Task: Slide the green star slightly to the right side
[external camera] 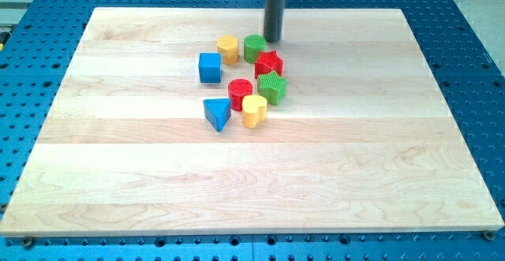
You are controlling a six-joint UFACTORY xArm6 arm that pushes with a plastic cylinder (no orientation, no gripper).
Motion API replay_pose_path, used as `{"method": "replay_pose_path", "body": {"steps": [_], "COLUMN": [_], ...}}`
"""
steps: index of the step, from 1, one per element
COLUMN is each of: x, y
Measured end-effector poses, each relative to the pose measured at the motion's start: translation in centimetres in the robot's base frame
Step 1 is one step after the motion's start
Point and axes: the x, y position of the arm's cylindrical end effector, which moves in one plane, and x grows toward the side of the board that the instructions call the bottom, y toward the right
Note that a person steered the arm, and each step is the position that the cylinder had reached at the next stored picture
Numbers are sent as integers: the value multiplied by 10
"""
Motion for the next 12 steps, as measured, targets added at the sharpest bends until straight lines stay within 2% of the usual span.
{"method": "replay_pose_path", "body": {"steps": [1,3,4,5,6,7,9,10,11,12], "x": [0,31,21,38,75,83,136,143,129,131], "y": [-29,-74,-126,-164,-155,-151,-141,-90,-30,-2]}}
